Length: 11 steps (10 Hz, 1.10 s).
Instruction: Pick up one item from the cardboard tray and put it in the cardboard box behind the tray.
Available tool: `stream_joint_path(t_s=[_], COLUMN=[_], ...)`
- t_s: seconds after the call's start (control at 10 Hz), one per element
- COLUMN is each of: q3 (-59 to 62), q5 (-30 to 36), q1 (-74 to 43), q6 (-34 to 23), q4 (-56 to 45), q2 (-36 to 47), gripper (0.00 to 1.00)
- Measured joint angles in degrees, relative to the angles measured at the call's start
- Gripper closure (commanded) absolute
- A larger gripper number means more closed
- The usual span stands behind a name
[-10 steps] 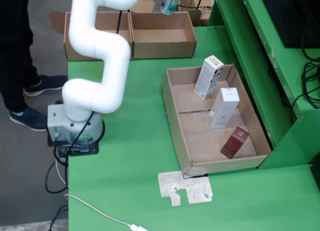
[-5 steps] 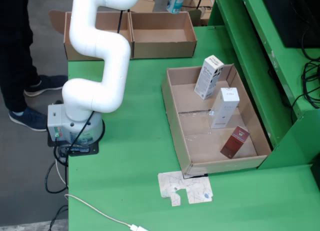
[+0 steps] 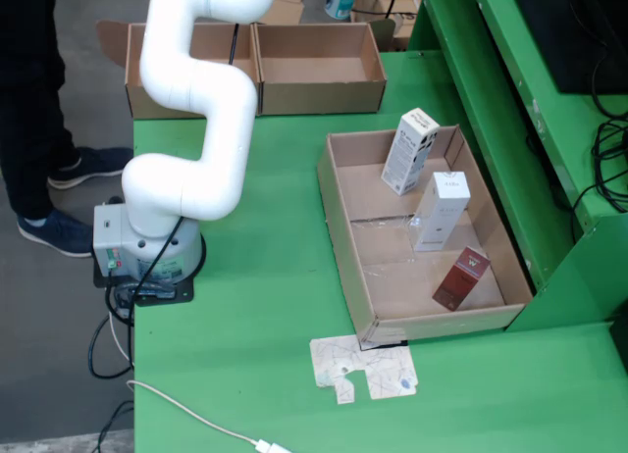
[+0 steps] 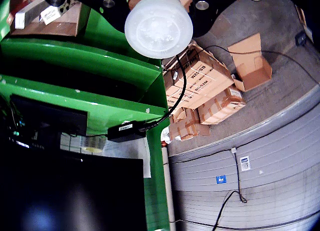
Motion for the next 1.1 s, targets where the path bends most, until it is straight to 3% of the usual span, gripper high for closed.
stream_joint_path(t_s=[0.4, 1.1], q3=[-0.09, 0.18], q5=[5.01, 13.01], q1=[0.79, -0.44], q6=[9.06, 18.02], q4=[-8.09, -26.18], q2=[3.52, 8.44], gripper=[1.00, 1.00])
